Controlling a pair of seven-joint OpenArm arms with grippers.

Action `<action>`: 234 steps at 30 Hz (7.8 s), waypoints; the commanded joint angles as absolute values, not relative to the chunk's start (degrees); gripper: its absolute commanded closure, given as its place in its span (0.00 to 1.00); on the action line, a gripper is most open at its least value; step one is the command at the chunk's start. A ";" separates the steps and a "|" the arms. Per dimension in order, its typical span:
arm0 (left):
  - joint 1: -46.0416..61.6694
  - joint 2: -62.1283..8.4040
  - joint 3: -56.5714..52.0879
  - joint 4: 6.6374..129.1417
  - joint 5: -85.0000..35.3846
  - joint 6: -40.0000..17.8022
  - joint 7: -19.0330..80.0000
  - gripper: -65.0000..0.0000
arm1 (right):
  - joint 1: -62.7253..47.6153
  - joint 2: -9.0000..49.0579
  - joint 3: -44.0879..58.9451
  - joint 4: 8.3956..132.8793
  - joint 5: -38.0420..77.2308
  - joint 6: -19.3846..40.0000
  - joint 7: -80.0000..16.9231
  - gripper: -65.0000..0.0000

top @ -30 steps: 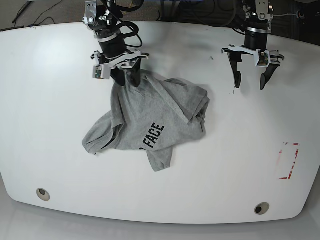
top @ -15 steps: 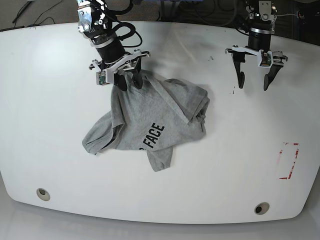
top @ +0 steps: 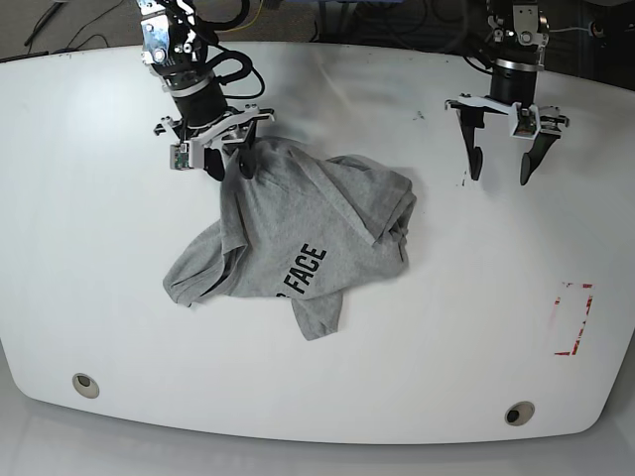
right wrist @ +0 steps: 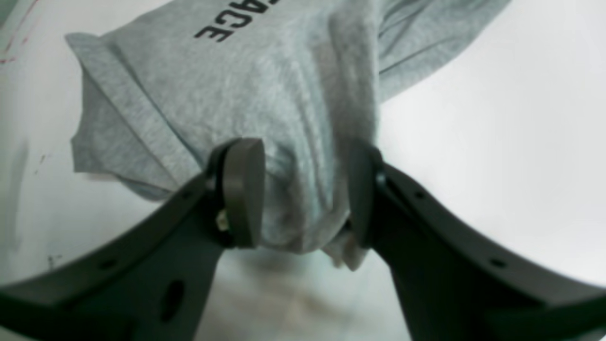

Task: Layout the t-shirt on the table in an organized manner, then fold the t-shirt properly
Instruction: 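Move the right gripper down onto the t-shirt's collar edge and grasp, then drag the grasped shirt edge with the right gripper away from the shirt, then lower the left gripper onto the shirt's sleeve edge and grasp it, then pull both grippers apart, stretching the grey shirt between them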

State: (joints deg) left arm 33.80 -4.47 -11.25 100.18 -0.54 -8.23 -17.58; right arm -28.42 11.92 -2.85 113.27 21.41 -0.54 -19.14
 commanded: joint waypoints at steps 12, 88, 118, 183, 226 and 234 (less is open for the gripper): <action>34.07 -4.79 -11.38 101.14 -0.92 -8.13 -19.38 0.34 | -23.52 12.62 -1.27 107.03 21.67 -0.48 -17.54 0.58; 28.35 -10.33 -8.22 100.09 -0.84 -10.77 -19.21 0.31 | -16.57 12.79 2.59 114.42 22.11 -0.75 -25.19 1.00; 17.27 -10.33 1.63 92.70 -0.92 -22.90 -2.59 0.24 | -16.57 12.79 2.59 114.42 21.85 -0.40 -25.19 1.00; 9.98 -10.68 6.99 80.92 -0.75 -25.19 -2.42 0.77 | -17.63 12.70 2.51 114.59 22.20 1.98 -25.01 1.00; 6.81 -11.12 0.31 96.48 2.59 -25.01 -2.68 1.00 | -9.54 17.01 4.35 115.03 22.11 1.89 -25.01 1.00; 5.76 -11.38 -1.71 101.14 2.68 -25.01 -2.59 1.00 | -7.16 19.91 5.58 115.03 22.20 2.15 -25.01 1.00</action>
State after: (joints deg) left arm 6.96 -10.90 -1.39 99.20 3.36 -25.61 -1.28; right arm -8.58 18.79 5.17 113.73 22.33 2.33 -27.14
